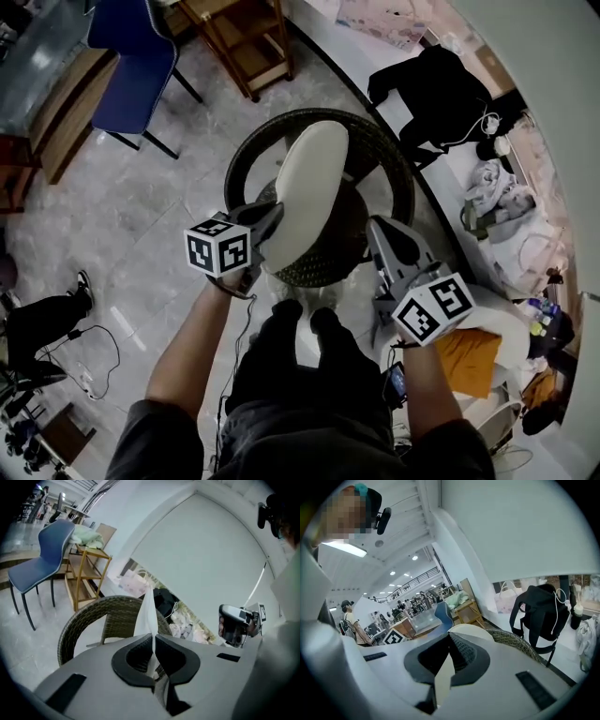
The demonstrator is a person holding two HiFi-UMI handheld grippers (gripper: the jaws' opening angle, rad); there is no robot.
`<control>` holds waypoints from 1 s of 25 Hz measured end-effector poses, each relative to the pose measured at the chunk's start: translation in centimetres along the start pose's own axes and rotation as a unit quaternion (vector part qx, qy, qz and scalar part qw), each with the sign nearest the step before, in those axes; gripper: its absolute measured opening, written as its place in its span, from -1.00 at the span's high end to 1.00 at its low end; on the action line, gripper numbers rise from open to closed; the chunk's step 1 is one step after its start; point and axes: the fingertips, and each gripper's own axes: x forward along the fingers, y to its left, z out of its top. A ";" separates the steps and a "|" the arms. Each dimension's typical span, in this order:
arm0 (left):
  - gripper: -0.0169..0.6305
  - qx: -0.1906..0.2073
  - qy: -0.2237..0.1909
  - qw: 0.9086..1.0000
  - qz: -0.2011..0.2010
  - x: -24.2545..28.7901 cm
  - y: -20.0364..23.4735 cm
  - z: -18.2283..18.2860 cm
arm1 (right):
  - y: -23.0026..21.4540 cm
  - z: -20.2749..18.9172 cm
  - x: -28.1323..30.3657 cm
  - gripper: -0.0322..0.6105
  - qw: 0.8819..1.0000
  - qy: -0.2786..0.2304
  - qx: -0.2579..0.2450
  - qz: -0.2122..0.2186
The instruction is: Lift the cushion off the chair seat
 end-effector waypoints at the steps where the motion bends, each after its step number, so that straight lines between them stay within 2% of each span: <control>1: 0.87 0.004 -0.009 1.000 -0.002 -0.6 -0.9 1.2 | 0.3 1.1 -0.4 0.88 1.000 -0.007 -0.004 0.000; 12: 0.87 0.061 -0.089 0.994 -0.027 -7.5 -11.2 12.4 | 3.7 10.9 -5.3 0.88 0.997 -0.068 -0.038 0.001; 25: 0.87 0.135 -0.161 0.976 -0.057 -13.5 -21.3 23.7 | 4.8 19.9 -10.0 0.88 0.989 -0.125 -0.085 -0.012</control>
